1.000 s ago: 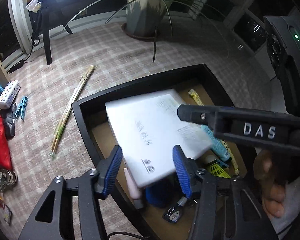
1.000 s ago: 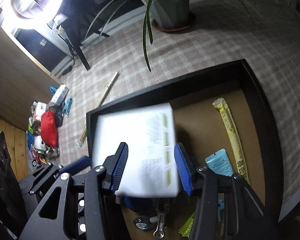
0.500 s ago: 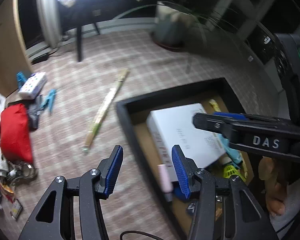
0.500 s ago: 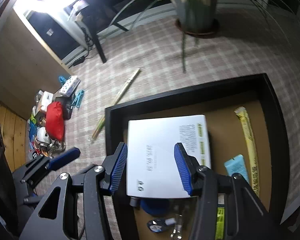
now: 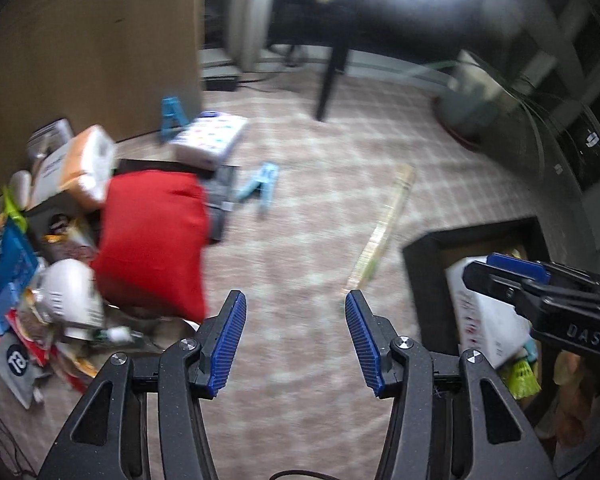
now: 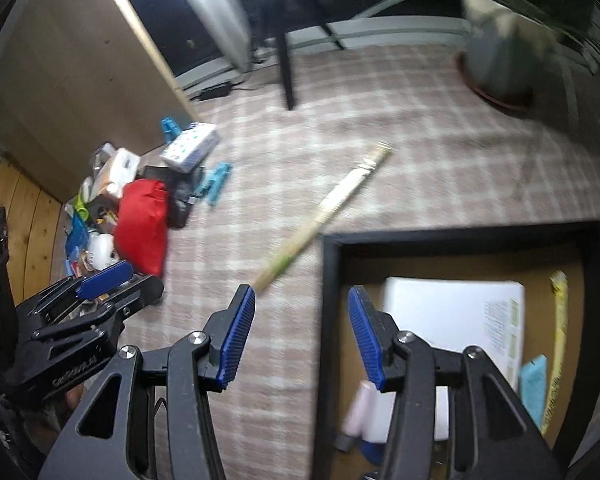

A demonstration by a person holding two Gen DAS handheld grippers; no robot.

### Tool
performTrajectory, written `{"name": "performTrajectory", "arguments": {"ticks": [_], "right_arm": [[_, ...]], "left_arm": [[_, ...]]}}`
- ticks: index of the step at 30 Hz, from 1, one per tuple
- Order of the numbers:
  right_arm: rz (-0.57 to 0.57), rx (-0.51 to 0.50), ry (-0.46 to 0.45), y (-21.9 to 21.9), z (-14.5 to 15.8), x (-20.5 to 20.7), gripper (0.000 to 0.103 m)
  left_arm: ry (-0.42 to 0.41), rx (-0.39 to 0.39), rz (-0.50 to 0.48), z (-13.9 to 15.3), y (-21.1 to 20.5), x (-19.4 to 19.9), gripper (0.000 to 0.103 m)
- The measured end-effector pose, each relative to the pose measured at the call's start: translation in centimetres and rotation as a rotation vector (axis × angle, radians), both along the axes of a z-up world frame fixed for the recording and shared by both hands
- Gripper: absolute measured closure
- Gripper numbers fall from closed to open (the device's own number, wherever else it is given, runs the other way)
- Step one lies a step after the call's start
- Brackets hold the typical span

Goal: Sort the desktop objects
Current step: 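Release the box and move both grippers back toward the pile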

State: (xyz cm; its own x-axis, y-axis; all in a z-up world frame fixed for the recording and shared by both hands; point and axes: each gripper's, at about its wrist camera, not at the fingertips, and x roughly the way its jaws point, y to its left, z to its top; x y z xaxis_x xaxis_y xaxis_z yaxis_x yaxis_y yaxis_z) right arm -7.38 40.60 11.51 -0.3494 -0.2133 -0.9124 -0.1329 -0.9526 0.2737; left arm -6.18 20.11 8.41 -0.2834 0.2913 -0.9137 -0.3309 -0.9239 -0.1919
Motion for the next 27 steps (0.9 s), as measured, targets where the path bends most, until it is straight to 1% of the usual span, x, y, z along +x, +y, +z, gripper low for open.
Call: {"name": "performTrajectory", "arguments": {"ticks": [6,12,15,18,21,24,27], "right_arm": [[0.061,-0.021,-0.016,-5.2,-0.3,-3.8,0.055],[0.100,-0.079,-0.041,-9.7,-1.0,-7.7,0.053],[0.128,-0.095,-0.061,-11.8,-1.7,-9.4,0.052],[0.143,-0.101,-0.085,-13.5,-2.7,-10.8,0.050],[0.153,-0.087,-0.104,-14.9,-3.7,-11.7,0.050],[0.148,-0.065,-0.113,-15.5,-4.4,-12.2,0.050],[0.145,-0.068,-0.125,-15.6,-5.0,-12.6,0.050]], "left_arm": [[-0.018,0.010,0.076,-1.2,-4.8,-3.2,0.052],[-0.019,-0.001,0.091,-2.3,-7.9,-5.4,0.043],[-0.021,0.001,0.100,-2.8,-8.9,-6.3,0.039],[-0.032,0.026,0.090,-3.3,-9.4,-6.9,0.036],[-0.025,0.029,0.083,-3.7,-9.6,-7.3,0.034],[-0.021,0.010,0.083,-4.2,-9.6,-7.5,0.034],[-0.031,0.013,0.083,-4.8,-9.9,-7.8,0.034]]}}
